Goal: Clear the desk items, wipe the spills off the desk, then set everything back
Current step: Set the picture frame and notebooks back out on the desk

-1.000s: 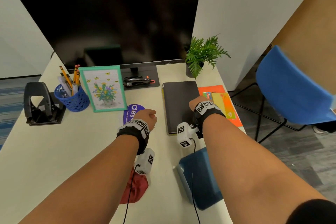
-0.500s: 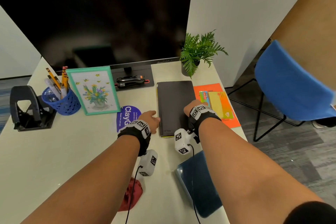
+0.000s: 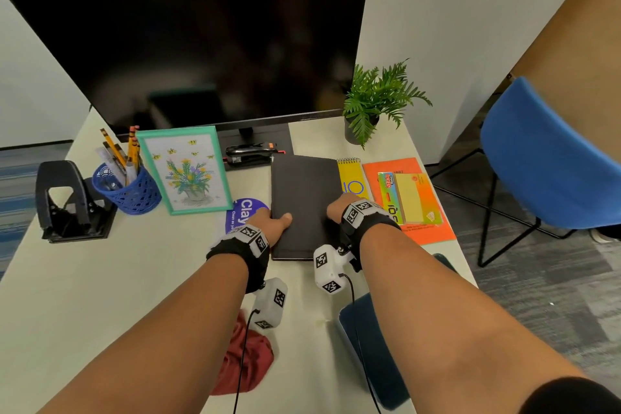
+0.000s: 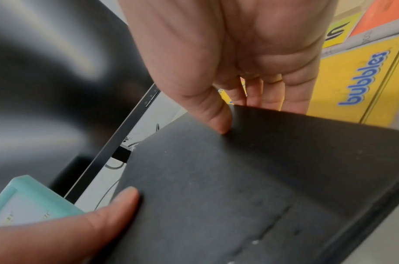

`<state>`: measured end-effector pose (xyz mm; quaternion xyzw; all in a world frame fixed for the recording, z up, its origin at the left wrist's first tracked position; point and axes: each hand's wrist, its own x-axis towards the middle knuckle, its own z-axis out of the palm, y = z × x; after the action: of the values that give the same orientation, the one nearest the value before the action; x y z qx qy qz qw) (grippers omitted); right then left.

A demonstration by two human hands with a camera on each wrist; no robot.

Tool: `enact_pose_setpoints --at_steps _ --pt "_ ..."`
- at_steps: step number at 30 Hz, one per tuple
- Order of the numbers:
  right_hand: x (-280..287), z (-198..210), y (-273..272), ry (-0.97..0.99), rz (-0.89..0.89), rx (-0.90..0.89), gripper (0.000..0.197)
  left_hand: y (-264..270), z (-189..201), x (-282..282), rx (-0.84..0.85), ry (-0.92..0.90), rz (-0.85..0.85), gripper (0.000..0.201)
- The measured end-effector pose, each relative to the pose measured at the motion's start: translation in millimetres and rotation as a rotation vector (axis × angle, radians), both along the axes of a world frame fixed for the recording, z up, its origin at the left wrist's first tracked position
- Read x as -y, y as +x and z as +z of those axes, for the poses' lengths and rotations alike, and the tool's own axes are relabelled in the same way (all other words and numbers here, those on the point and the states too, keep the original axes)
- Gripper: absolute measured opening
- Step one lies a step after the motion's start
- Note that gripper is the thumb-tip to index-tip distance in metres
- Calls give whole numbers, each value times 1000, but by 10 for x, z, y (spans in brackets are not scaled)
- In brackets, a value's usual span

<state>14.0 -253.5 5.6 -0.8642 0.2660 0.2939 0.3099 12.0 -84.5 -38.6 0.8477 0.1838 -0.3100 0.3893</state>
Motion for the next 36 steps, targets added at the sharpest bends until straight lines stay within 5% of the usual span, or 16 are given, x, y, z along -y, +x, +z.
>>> enact_pose_setpoints --at_steps 7,11,15,19,23,27,31,36 --pt "-209 -42 84 -87 228 -37 17 58 305 -142 199 112 62 45" --pt "-173 197 -56 -228 512 -112 10 10 410 -229 258 136 129 41" --pt "-74 281 -151 -429 721 -177 24 -39 434 -387 281 139 205 46" --pt "-49 194 -139 -428 700 -195 14 -90 455 -463 287 144 243 44" --pt "-70 48 -132 -440 572 -221 61 -137 476 -504 278 169 260 42" --pt "-105 6 -109 -449 536 -229 64 -148 470 -530 254 195 233 41" --pt "-83 -172 -30 -450 468 -258 88 -128 443 -510 228 192 199 41" --pt "-95 10 -97 -451 488 -223 61 -104 401 -483 216 208 172 38"
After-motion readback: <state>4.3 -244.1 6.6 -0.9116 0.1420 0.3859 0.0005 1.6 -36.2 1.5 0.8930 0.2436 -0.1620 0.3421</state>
